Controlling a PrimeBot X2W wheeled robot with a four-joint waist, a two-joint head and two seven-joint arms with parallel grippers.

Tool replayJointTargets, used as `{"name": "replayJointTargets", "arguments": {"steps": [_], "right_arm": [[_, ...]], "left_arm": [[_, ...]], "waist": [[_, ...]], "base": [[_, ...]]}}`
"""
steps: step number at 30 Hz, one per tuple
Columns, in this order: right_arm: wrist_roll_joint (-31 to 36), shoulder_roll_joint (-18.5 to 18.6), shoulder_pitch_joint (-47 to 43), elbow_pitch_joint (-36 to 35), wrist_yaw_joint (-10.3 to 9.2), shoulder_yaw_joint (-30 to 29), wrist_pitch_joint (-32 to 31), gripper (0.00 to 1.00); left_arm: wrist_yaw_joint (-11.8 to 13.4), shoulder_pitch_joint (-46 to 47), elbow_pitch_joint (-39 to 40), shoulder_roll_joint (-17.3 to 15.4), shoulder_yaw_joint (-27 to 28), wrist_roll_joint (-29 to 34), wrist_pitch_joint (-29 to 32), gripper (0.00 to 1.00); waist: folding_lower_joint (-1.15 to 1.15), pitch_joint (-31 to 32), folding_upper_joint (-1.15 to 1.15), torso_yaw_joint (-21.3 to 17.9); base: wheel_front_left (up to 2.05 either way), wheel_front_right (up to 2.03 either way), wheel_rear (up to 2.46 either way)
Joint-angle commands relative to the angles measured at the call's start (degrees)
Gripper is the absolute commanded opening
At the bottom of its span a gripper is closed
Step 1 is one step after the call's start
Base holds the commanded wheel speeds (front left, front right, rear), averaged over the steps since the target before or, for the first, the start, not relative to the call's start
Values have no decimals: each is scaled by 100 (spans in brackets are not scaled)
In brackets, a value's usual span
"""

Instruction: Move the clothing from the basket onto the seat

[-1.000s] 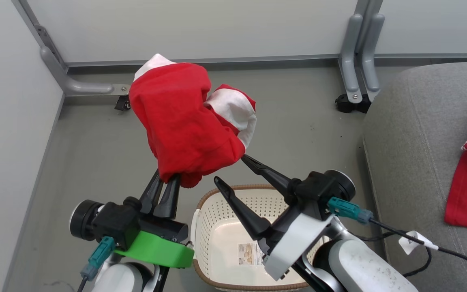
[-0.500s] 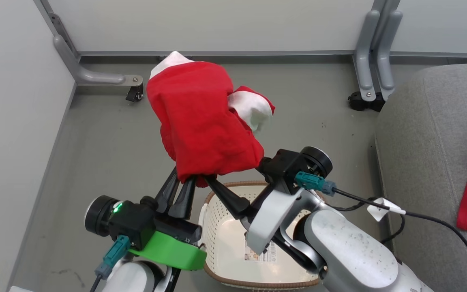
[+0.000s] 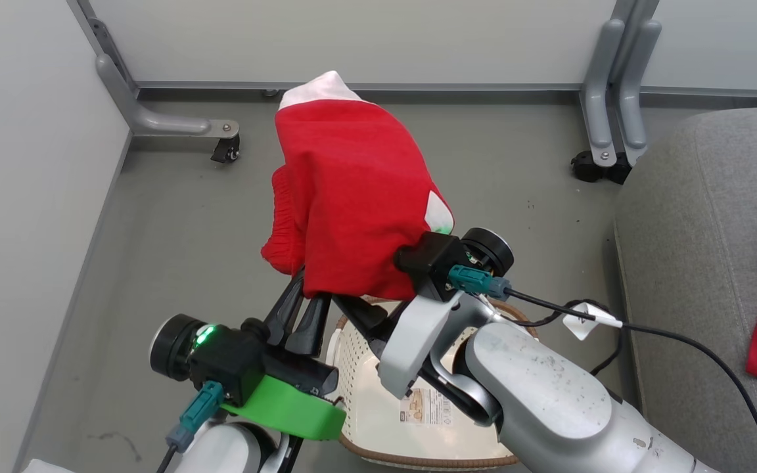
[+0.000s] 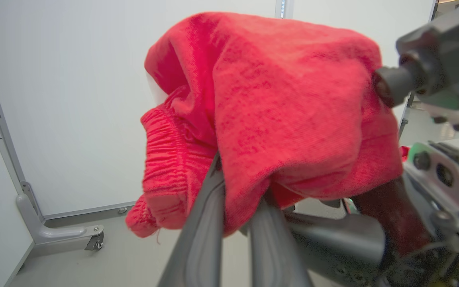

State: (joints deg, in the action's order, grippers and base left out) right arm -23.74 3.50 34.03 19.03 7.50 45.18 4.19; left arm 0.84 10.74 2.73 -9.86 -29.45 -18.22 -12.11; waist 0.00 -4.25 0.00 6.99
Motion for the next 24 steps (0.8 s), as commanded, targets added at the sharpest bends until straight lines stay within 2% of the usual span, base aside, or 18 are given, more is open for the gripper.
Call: {"name": "replayJointTargets", "arguments": {"steps": [1,12,13,14,16,17,19,21,22,24], "right_arm": [[-41,-21,96,56,-2,30,68,0],[-253,-43,235,321,-2,193,268,0],[-263,-44,241,332,-2,199,282,0],[-265,-43,248,342,-2,205,293,0],[-292,-46,261,360,-2,216,308,0],[-298,-45,267,366,-2,218,321,0],[-301,-47,286,377,-2,225,342,0],[-315,-48,298,385,-2,229,362,0],[-321,-49,302,392,-2,233,361,0],[-333,-49,312,405,-2,233,369,0]], "left_arm": [[-34,88,7,24,-14,-28,5,0],[27,77,-25,-22,0,-89,-41,0],[47,73,-27,-21,4,-87,-46,11],[60,67,-30,-20,3,-87,-50,29],[70,54,-36,-19,1,-96,-45,42],[83,51,-36,-19,1,-101,-38,55],[108,54,-34,-23,-2,-106,-22,72],[122,59,-30,-28,-4,-111,-11,96],[126,62,-29,-32,-4,-115,-5,100],[145,67,-31,-36,0,-107,-2,100]], "waist": [[0,-2,0,6],[0,23,0,0],[0,28,0,-1],[0,32,0,-1],[0,37,0,-3],[0,37,0,-3],[0,35,0,-3],[0,31,0,-3],[0,29,0,-3],[0,30,0,-1]], "base": [[0,0,0],[0,0,0],[0,0,0],[0,0,0],[0,0,0],[0,0,0],[0,0,0],[0,0,0],[0,0,0],[0,0,0]]}}
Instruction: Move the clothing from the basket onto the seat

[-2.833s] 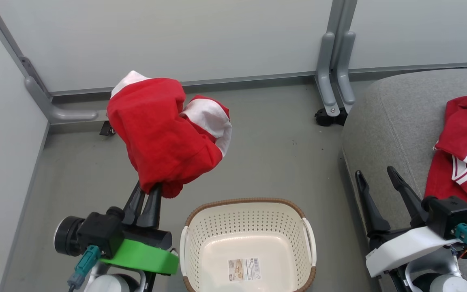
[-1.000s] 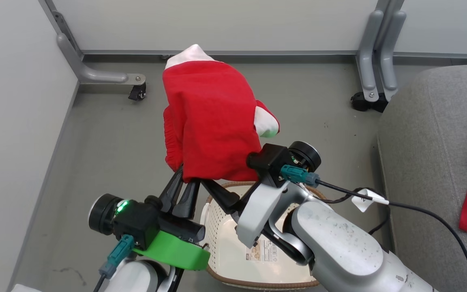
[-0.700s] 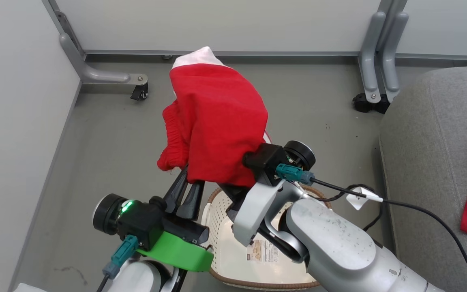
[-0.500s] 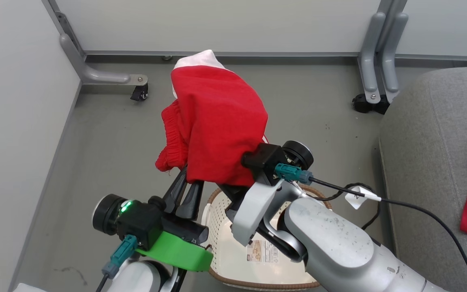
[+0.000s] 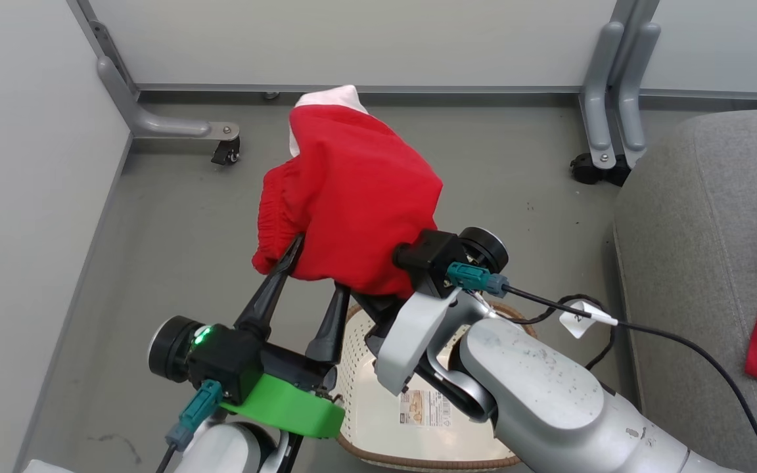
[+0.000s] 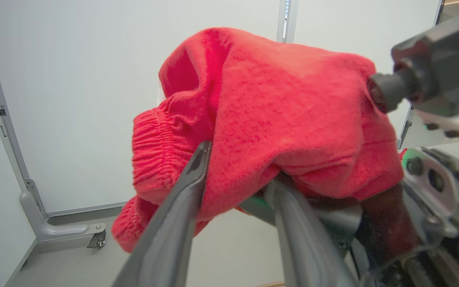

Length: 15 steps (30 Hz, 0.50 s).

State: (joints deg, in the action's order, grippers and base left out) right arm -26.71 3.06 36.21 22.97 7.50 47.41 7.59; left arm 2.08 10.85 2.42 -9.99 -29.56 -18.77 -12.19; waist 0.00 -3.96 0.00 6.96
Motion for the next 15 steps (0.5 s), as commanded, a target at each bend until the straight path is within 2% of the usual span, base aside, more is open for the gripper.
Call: {"name": "replayJointTargets", "arguments": {"steps": [1,8,15], "right_arm": [[-42,-6,96,16,-2,7,31,0],[10,84,46,83,-2,-315,151,0],[171,275,-218,38,-2,-960,153,0]], "left_arm": [[32,58,2,-23,8,-48,5,100],[175,-21,-15,-122,88,10,-11,100],[467,-264,-162,-391,482,-28,-72,100]], "waist": [[0,2,0,2],[0,20,0,33],[0,43,0,16]], "base": [[0,0,0],[0,0,0],[0,0,0]]}}
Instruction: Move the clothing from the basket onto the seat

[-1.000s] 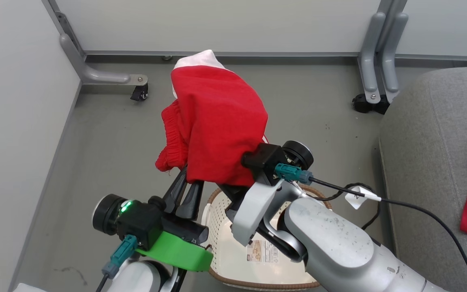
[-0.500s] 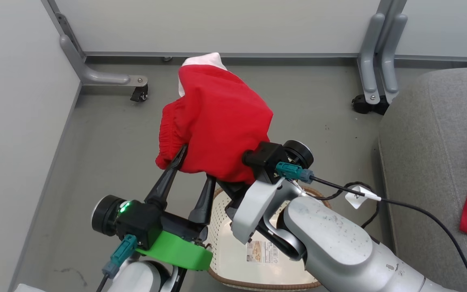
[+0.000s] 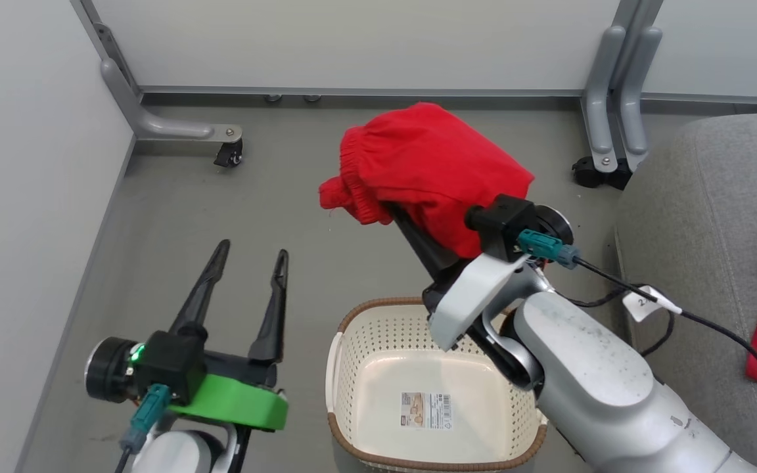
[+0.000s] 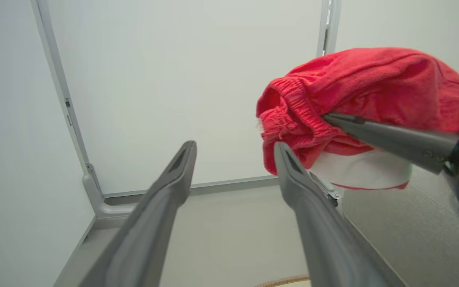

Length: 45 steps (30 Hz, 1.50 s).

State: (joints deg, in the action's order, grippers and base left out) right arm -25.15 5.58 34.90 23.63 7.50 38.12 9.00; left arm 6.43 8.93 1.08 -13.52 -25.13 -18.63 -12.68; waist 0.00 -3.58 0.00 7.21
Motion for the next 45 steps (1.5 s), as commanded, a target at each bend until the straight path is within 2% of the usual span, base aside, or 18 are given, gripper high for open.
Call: {"name": "replayJointTargets", "arguments": {"steps": [1,10,22,32,39,45], "right_arm": [[52,46,-134,-54,-2,-116,0,0],[383,204,-863,-594,-2,-963,-191,0],[762,123,-1719,-1461,-2,-1696,-553,0],[970,10,-1993,-1847,-2,-2209,-641,0],[1085,-44,-2233,-2005,-2,-2697,-586,0],[1140,-98,-2444,-2060,-2,-3154,-498,0]], "left_arm": [[74,-113,-77,-97,103,-55,-25,100],[296,-530,-683,-406,726,-252,-175,100],[162,-735,-862,-356,1075,-326,-252,100],[22,-689,-714,-324,1180,-136,-252,100],[-46,-548,-575,-421,1231,-30,-252,100],[-65,-456,-441,-538,1264,0,-241,100]], "waist": [[0,11,0,-20],[0,40,0,-219],[0,-27,0,-648],[0,-358,0,-1562],[0,-672,0,-2334],[0,-945,0,-2832]], "base": [[0,0,0],[0,0,0],[0,0,0],[0,0,0],[0,0,0],[0,0,0]]}}
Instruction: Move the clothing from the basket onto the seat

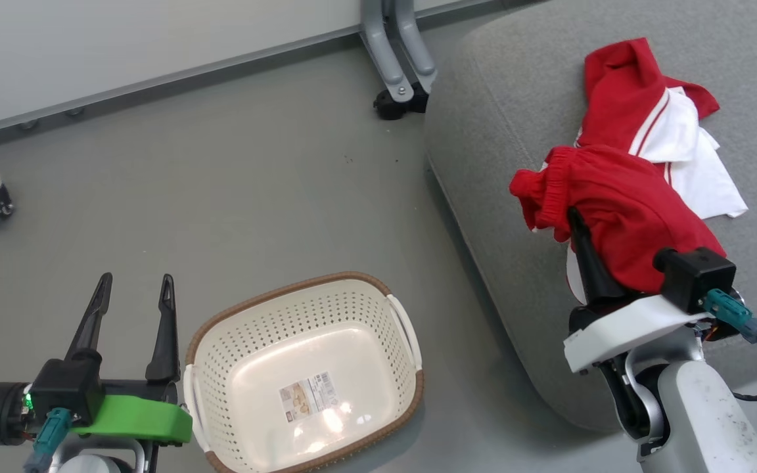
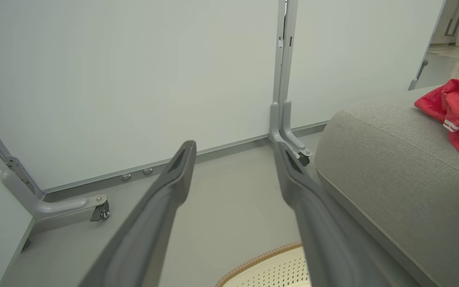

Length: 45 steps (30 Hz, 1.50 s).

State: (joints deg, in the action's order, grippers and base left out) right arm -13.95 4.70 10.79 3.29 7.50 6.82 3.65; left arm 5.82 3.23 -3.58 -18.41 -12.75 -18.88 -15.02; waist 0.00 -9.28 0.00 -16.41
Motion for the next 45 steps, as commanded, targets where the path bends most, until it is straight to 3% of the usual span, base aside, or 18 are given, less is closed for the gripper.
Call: {"name": "replayJointTargets", "arguments": {"steps": [1,6,13,19,24,31,42,44,45], "right_arm": [[12,-24,-49,-33,-2,-74,58,0],[1,-70,-12,55,-2,-462,204,0],[-139,-36,570,433,-2,-949,436,0],[-313,364,1618,977,-2,-1358,559,0],[-503,908,2641,1464,-2,-1760,603,0],[-882,1356,3649,2647,-2,-2189,515,0],[-1110,1365,4066,4139,-2,-1892,901,0],[-1152,1376,4032,4259,-2,-1818,981,29],[-1197,1380,3998,4306,-2,-1785,1021,51]], "left_arm": [[-1,130,56,-68,37,24,1,100],[26,202,244,-204,68,52,88,100],[0,396,637,-405,71,136,280,100],[-45,688,993,-595,68,243,460,100],[-88,964,1209,-703,81,284,523,100],[-145,1274,1354,-741,45,325,495,100],[-137,1402,1275,-768,29,302,419,100],[-124,1383,1248,-772,22,299,417,100],[-116,1366,1241,-770,14,294,414,100]], "waist": [[0,-424,0,-526],[0,-720,0,-737],[0,-1279,0,-734],[0,-1955,0,-471],[0,-2496,0,-191],[0,-3061,0,155],[0,-3290,0,233],[0,-3250,0,201],[0,-3223,0,187]], "base": [[0,0,0],[0,0,0],[0,0,0],[0,0,0],[0,0,0],[0,0,0],[0,0,0],[0,0,0],[0,0,0]]}}
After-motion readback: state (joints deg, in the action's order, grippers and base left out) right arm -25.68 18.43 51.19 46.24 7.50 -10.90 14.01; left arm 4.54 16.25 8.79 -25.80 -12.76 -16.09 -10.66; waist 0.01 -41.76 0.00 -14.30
